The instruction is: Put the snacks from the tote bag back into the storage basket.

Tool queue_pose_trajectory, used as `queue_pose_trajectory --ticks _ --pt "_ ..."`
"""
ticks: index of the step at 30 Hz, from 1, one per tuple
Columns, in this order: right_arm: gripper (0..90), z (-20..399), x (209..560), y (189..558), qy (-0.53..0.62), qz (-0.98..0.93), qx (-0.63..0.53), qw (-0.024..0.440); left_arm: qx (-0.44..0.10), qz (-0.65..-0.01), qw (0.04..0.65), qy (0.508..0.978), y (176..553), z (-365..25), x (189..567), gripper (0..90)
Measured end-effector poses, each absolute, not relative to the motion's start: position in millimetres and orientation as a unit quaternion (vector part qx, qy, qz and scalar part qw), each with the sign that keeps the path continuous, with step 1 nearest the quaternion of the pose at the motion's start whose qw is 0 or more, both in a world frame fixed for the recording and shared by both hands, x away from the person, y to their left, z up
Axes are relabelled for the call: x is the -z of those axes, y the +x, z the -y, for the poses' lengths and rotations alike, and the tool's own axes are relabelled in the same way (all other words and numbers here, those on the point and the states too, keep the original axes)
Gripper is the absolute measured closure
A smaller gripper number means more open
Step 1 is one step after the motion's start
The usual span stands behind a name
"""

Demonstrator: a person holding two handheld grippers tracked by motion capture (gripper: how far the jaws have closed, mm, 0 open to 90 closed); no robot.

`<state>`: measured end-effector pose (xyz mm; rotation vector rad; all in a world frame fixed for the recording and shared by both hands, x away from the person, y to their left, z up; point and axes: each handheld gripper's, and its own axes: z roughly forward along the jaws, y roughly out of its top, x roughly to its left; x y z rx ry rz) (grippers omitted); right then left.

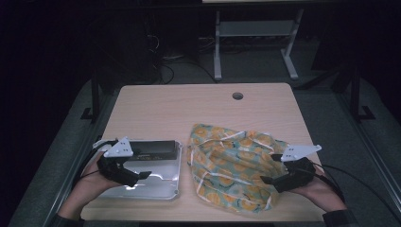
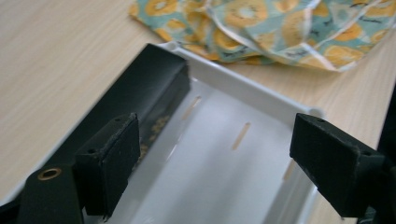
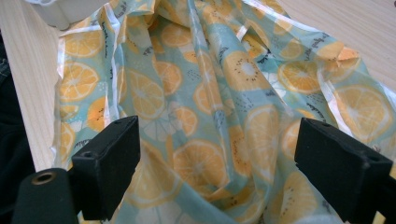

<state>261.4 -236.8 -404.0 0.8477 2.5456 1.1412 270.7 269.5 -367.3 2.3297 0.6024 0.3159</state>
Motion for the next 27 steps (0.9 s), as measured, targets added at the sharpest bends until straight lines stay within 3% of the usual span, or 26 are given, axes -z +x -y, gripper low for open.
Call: queue_pose_trajectory --ticks 11,27 --pt "13.7 250 412 244 0.319 -0.852 -0.391 0.140 -0.145 -0.242 0.368 0.886 258 -254 396 15.8" --pt "13.5 270 428 231 0.360 -0.831 -0.394 0.156 -0.127 -0.242 0.350 0.896 265 -246 424 15.8"
